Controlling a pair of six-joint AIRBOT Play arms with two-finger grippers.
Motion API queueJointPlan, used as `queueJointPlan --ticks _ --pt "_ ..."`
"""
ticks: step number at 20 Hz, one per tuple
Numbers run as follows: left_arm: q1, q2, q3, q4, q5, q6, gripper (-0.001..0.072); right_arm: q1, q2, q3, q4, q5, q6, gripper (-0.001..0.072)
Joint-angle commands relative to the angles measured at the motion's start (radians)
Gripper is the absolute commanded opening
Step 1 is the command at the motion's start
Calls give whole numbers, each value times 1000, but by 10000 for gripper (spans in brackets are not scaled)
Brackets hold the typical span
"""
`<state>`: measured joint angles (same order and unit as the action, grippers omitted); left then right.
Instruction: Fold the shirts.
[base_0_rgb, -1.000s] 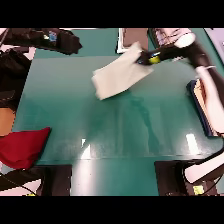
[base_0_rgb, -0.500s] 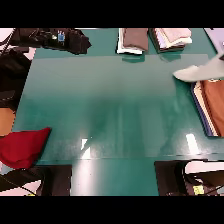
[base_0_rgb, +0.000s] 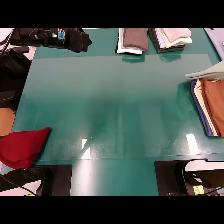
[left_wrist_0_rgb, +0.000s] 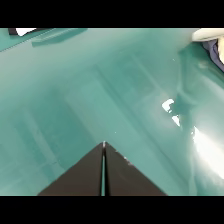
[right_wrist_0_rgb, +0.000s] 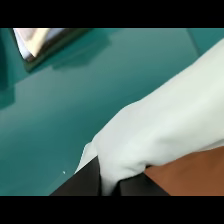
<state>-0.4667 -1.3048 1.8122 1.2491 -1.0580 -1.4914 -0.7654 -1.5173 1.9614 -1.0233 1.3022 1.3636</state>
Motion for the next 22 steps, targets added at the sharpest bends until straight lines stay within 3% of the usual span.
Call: queueJointPlan --ticks 1,8,16,17,18,19,20,22 --pt "0 0 0 0 2 0 24 -19 21 82 0 33 0 20" --pt "0 0 0 0 -32 8 24 -141 201 -182 -115 52 -25 19" --pt "0 0 0 0 -65 34 23 -316 435 -637 -245 60 -92 27" --pt "0 0 0 0 -69 34 24 -331 449 -676 -245 56 -92 121" --pt "0 0 0 0 -74 34 24 -345 461 -711 -245 47 -92 343" --pt "0 0 0 0 -79 35 24 -358 471 -737 -244 43 -92 509" --pt "0 0 0 1 -80 35 24 -367 478 -748 -241 46 -90 543" --pt "0 0 0 1 -80 35 24 -366 499 -748 -168 33 -89 543"
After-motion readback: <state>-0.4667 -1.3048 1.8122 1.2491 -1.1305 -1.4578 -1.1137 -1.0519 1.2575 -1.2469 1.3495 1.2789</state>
